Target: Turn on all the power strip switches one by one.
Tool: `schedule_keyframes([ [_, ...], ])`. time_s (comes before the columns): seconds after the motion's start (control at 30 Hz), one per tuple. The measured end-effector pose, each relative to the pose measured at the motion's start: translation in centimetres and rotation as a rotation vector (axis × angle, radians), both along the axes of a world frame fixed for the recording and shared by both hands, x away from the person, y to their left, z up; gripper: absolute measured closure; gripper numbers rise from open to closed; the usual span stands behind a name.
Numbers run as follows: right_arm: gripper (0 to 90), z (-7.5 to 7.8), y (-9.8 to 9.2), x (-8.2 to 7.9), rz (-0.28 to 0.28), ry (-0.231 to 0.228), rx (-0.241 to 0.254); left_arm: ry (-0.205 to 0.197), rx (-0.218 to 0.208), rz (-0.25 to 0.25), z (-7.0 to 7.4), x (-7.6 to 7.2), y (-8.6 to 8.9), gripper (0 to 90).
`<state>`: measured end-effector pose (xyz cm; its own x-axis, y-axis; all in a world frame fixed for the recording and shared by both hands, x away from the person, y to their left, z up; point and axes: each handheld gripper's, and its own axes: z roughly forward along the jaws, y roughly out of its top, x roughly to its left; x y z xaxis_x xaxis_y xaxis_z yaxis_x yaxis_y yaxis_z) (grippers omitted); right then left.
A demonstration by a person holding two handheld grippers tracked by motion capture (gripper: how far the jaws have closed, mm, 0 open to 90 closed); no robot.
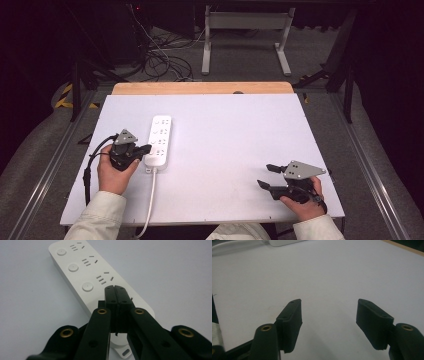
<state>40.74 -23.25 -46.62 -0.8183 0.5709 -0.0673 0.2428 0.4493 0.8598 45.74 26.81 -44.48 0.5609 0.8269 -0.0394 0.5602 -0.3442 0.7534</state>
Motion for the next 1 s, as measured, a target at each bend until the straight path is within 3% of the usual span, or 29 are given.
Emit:
schedule_keyframes([
  [0.2, 37.9, 0.0, 0.0, 0.0, 0.001, 0.000, 0.000, 0.031, 0.018, -0.010, -0.8, 0.7, -0.2, 90.0],
  [0.43, 37.9, 0.0, -0.1, 0.0, 0.003, 0.002, 0.003, 0.036, 0.046, 0.010, -1.2, 1.0, -0.4, 90.0],
  [1.0, 37.9, 0.0, -0.1, 0.0, 0.008, 0.001, 0.003, 0.013, 0.059, 0.008, -1.6, 1.0, -0.5, 90.0],
])
